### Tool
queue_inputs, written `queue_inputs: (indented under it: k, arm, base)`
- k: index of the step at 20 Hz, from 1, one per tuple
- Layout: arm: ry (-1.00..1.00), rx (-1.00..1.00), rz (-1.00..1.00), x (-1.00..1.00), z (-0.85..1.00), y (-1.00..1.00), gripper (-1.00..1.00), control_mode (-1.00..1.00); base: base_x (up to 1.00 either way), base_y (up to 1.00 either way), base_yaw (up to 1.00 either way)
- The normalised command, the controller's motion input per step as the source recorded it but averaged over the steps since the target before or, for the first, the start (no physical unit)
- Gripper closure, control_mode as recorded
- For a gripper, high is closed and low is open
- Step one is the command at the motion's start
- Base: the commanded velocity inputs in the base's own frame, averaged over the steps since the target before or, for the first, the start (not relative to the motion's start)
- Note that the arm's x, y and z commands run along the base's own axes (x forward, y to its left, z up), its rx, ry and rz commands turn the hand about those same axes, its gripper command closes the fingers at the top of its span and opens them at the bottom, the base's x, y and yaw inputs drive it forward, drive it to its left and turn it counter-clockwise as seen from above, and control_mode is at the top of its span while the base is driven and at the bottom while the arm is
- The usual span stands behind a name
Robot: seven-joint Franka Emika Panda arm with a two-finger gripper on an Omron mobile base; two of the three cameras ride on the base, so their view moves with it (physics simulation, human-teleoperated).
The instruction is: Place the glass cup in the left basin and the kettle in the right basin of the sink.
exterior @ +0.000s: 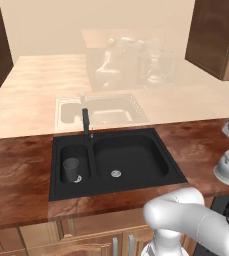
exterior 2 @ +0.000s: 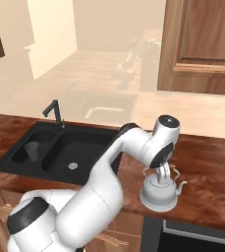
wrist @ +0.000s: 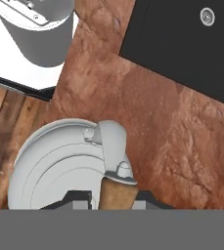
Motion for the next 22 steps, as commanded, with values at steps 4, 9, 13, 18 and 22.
queue_inputs:
  k: [4, 9, 13, 18, 22]
  arm:
    - [-0.01, 0.0, 0.2, -0.14, 0.2, 0.34, 1.0, -1.0]
    - [0.0, 0.0, 0.2, -0.11, 0.23, 0.33, 1.0, -1.0]
    - [0.0, 0.0, 0.19, 0.0, 0.22, 0.41, 1.0, -1.0]
    - [0.0, 0.0, 0.2, 0.0, 0.16, 0.37, 1.0, -1.0]
    - [0.0, 0.0, 0.21, 0.0, 0.08, 0.39, 1.0, -1.0]
  base:
    - [0.0, 0.0, 0.0]
    - [0.0, 0.0, 0.0]
    - [0.0, 0.0, 0.0]
    - [0.0, 0.0, 0.0]
    - [0.0, 0.0, 0.0]
